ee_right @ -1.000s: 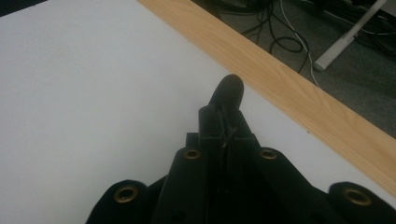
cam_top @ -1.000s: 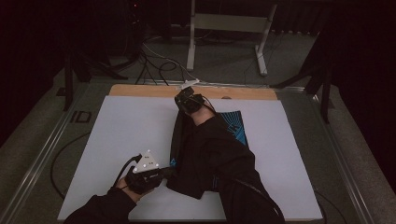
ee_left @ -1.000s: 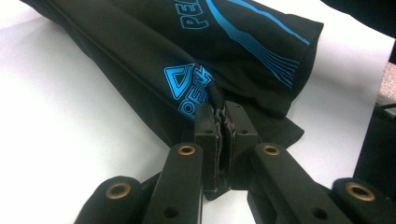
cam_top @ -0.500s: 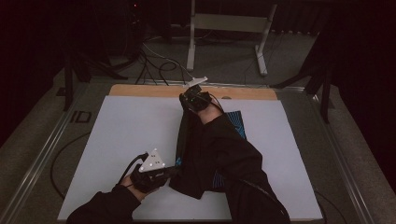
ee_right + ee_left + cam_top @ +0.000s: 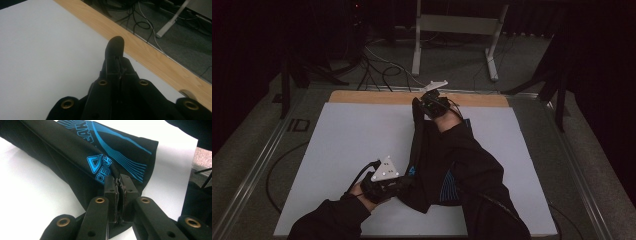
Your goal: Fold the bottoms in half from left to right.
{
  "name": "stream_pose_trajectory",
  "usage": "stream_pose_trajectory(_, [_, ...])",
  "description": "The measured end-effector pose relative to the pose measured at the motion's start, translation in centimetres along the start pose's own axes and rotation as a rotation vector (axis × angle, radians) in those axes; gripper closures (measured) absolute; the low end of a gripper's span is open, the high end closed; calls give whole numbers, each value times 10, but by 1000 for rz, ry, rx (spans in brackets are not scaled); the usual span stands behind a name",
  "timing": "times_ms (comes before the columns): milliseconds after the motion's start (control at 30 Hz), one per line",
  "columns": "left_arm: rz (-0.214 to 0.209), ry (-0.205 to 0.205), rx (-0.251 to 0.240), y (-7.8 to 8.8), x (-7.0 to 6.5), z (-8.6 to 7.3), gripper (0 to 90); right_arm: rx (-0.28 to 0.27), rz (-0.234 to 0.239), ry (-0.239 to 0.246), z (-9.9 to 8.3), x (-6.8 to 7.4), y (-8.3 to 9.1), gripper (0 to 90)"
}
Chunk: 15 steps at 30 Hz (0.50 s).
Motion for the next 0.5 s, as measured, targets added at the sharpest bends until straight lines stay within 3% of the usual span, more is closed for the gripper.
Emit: stream_pose_trajectory(500, [-42, -48, -12, -23, -8, 28, 860, -26, -54, -25, -7, -33, 30, 885])
Point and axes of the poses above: each handheld gripper's, and its own axes: y roughly backward along the jaws, z roughly out of its top, x roughly to its left, the point moved 3 cm from there along -y, roughly forward along the jaws, and after that the axes turned 11 degrees about -y, right-handed, at the moved point
